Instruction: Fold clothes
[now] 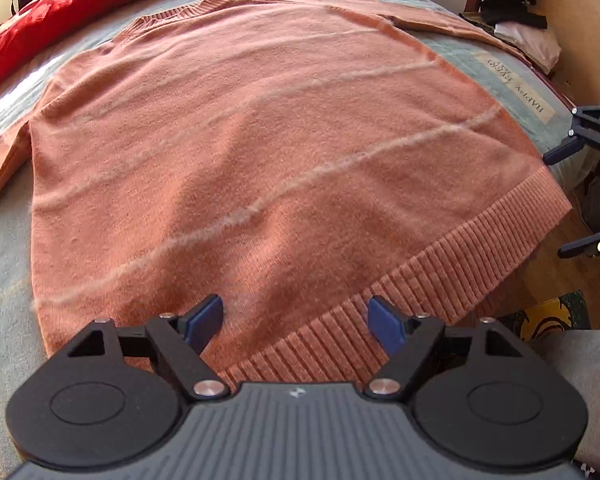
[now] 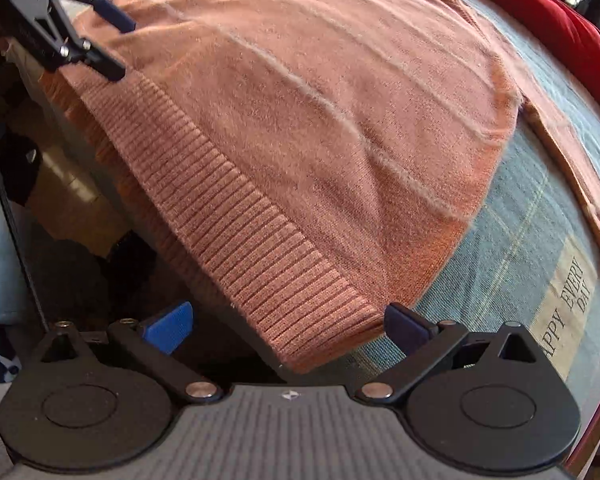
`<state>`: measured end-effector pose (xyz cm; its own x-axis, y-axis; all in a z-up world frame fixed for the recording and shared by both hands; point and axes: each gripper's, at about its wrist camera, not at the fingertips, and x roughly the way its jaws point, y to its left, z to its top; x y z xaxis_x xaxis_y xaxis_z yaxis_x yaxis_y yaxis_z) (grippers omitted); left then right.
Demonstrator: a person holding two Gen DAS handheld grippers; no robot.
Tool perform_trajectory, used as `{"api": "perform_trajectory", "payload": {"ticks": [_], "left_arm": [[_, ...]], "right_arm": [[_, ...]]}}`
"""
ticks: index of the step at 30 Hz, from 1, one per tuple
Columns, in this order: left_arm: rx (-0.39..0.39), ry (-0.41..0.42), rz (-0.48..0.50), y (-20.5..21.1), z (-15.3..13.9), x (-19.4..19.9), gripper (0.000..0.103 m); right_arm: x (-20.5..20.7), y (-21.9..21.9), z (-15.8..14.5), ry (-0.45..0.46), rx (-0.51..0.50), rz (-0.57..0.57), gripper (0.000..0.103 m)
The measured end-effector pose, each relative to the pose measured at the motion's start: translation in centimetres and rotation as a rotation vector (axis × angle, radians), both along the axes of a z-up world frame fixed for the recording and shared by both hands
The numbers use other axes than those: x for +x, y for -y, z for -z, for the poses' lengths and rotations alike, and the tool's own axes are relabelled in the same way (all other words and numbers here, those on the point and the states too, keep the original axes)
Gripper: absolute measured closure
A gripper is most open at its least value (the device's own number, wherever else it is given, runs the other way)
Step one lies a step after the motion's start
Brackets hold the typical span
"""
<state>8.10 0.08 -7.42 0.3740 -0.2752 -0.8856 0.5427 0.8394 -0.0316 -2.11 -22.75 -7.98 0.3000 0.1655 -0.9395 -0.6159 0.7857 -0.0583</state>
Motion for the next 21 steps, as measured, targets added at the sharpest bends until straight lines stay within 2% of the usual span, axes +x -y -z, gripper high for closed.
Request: {"api": "perform_trajectory", "payload": {"ticks": [2,5,7,9,13,15,17,21], "left_arm": [[0.015,-0.023,-0.01,-0.3,0.2,-0.4,0.024],[-0.023,-0.018,0.011,0.4,-0.3,0.2,0.024],[-0.041,-0.012,0.032,1.2,-0.7,0.8,0.024],[-0.058,-0.006,0.053,2.0,-1.2,1.4,0.024],[-0.053,-0.004,0.075,2.9,-1.7,2.5,0.024],[-0.037,-0.003,0.09,3.4,-1.7,3.0,0.024],[-0.024,-0.003,0.105,4.1,-1.7,3.4,0.024],[-0.01,0.0,0.139,5.6,-1.6,3.9,0.024]], "right_arm": [[0.6,1.2,-0.1,-0.051,0.047,0.116,0.0],[1.5,3.1,0.3,-0.105,0.149,0.304,0.0],[1.6,3.4,0.2,-0.118,0.242,0.354,0.0],[1.7,2.8,-0.3,-0.134,0.338,0.35,0.0],[0.7,0.3,-2.7,-0.127,0.501,0.215,0.0],[-0.2,-0.5,-2.9,-0.149,0.524,0.184,0.0],[-0.7,-0.7,-2.2,-0.161,0.506,0.21,0.0],[-1.2,1.3,-0.7,-0.101,0.406,0.3,0.0]]}}
